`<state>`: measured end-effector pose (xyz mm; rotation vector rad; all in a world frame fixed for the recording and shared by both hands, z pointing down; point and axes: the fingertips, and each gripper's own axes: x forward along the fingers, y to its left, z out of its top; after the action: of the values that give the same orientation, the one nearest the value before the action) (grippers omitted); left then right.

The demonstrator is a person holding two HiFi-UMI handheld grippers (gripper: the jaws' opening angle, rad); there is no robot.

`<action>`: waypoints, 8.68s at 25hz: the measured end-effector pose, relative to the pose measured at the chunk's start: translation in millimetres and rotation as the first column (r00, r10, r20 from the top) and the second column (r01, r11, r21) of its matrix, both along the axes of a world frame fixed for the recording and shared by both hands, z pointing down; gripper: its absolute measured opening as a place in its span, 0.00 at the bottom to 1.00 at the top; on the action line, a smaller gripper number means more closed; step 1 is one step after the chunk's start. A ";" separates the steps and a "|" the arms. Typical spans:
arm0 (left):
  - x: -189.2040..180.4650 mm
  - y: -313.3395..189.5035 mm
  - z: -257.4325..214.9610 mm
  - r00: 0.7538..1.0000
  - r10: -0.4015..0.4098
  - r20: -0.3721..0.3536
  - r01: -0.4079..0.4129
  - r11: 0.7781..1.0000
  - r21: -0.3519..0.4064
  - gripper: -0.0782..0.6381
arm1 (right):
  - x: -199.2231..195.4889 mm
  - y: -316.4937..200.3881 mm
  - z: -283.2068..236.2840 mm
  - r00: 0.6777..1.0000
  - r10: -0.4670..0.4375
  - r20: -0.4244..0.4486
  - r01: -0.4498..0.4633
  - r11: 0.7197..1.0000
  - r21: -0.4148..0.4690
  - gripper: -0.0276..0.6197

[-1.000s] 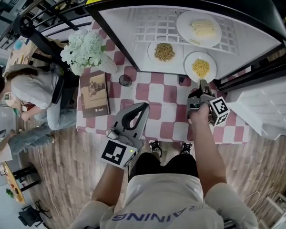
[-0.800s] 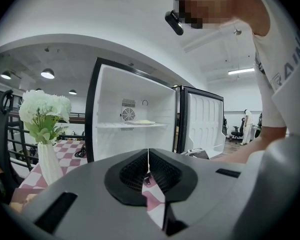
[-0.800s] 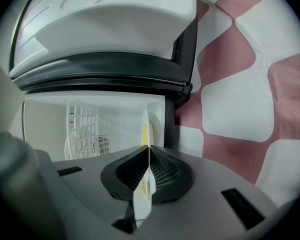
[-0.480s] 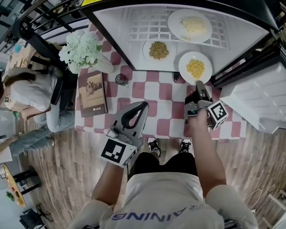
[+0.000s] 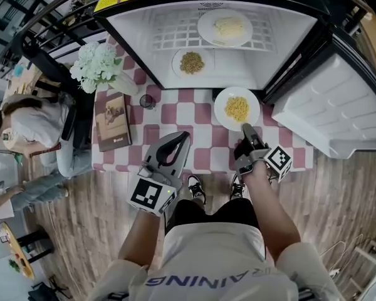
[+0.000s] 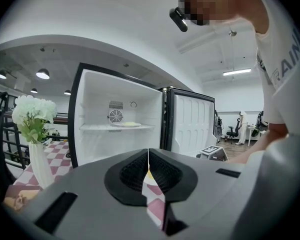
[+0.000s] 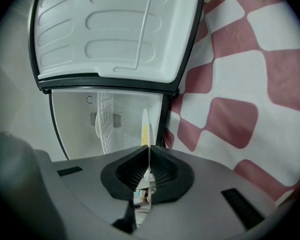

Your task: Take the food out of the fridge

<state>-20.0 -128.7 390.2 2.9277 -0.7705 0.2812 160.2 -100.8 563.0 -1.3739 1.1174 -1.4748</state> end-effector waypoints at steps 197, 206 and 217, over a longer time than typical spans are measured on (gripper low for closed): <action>-49.9 -16.4 -59.3 0.978 -0.162 -0.128 0.166 0.986 0.022 0.12 | 1.7 -151.9 -176.8 1.000 -0.011 -0.004 0.011 0.984 0.178 0.09; -45.4 -4.1 -61.6 0.974 -0.188 -0.127 0.194 0.980 0.033 0.12 | -29.0 -89.5 -187.0 0.983 -0.181 0.019 0.173 0.961 0.217 0.09; -53.7 22.6 -41.0 0.963 -0.256 -0.087 0.258 0.966 0.010 0.12 | -64.4 -28.4 -142.3 0.915 -0.404 -0.005 0.396 0.894 0.210 0.09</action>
<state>-73.7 -106.1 349.2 2.7935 -1.1310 0.1245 95.8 -129.2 420.7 -1.0023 1.5503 -1.6056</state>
